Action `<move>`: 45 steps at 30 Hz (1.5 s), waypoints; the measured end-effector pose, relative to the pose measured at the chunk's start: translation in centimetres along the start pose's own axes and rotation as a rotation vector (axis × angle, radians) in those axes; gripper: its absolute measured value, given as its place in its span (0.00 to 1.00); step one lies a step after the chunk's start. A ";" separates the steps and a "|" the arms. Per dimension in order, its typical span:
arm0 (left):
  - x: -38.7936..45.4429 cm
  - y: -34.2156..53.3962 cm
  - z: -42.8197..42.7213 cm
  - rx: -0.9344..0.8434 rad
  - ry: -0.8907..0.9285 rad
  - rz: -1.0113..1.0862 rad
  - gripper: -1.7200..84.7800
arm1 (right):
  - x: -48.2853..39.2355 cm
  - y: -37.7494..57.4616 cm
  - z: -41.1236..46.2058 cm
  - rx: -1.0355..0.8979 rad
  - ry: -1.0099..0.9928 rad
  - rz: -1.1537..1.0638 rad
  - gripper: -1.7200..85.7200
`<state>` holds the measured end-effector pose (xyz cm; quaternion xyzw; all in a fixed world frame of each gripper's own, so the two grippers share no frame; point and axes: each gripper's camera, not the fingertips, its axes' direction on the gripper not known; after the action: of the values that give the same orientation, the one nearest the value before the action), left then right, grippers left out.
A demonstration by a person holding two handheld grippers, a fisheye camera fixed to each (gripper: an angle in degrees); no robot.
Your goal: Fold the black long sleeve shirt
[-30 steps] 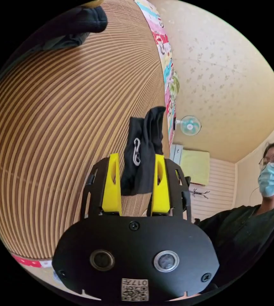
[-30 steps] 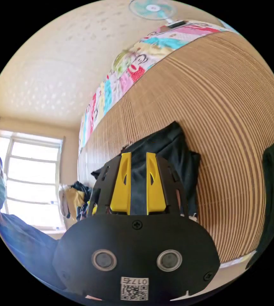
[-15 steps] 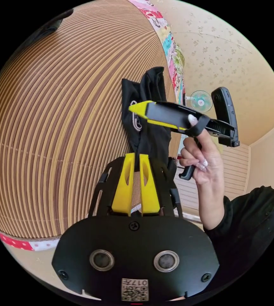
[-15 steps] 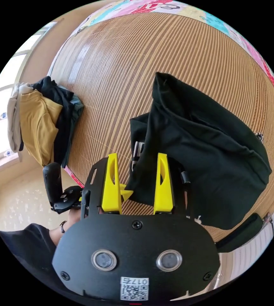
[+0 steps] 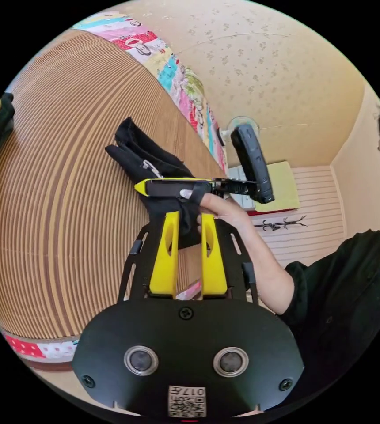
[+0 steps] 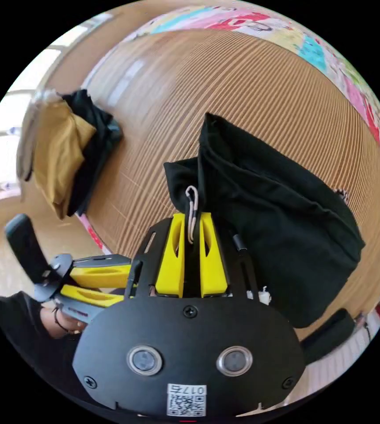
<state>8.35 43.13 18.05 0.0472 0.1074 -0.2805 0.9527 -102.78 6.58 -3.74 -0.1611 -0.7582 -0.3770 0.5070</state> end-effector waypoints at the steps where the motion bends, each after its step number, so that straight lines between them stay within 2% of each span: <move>1: 0.1 0.0 0.4 0.000 0.091 -0.026 0.14 | 2.0 1.1 -1.6 0.065 -0.085 0.019 0.08; 3: 0.1 0.1 1.4 -0.002 0.195 -0.070 0.15 | 10.8 6.4 -7.0 0.301 -0.379 0.035 0.08; 6: 0.6 0.3 4.1 -0.043 0.202 -0.067 0.15 | 22.0 14.5 -11.2 0.535 -0.598 0.032 0.08; 10: 0.7 0.2 9.8 -0.134 0.133 -0.021 0.17 | 32.9 22.6 -12.2 0.620 -0.635 0.093 0.09; 14: -0.3 0.2 15.7 -0.191 0.005 -0.028 0.19 | 41.3 29.3 -9.6 0.592 -0.581 0.363 0.13; 17: -1.4 1.0 20.5 -0.262 -0.111 -0.084 0.22 | 41.8 33.9 -8.4 0.678 -0.597 0.465 0.17; 20: -1.7 2.4 24.2 -0.328 -0.230 -0.106 0.21 | 40.3 38.3 -5.8 0.724 -0.702 0.531 0.18; 22: -1.4 3.4 26.0 -0.362 -0.288 -0.107 0.16 | 39.0 40.3 -3.2 0.718 -0.781 0.574 0.19; 27: 1.1 6.0 27.5 -0.430 -0.197 -0.157 0.07 | 35.9 42.7 5.9 0.675 -1.015 0.713 0.23; 33: 7.8 10.0 26.4 -0.471 -0.091 -0.173 0.06 | 37.1 39.5 9.0 0.862 -1.302 0.798 0.28; 35: 9.7 10.8 25.8 -0.487 -0.075 -0.181 0.06 | 38.3 37.4 9.1 0.859 -1.364 0.777 0.26; 37: 12.9 10.7 24.4 -0.457 -0.113 -0.100 0.06 | 39.2 35.1 8.9 0.773 -1.403 0.741 0.25; 40: 17.0 10.0 23.2 -0.469 -0.145 -0.014 0.08 | 38.3 32.4 4.5 0.795 -1.345 0.533 0.23; 45: 22.7 10.2 20.6 -0.537 -0.211 0.063 0.15 | 39.8 35.0 -8.2 1.017 -1.154 0.175 0.19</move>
<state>36.22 36.69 33.14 -0.2326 0.0765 -0.2159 0.9452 -92.85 18.35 47.65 -0.1387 -0.9667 0.2028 0.0715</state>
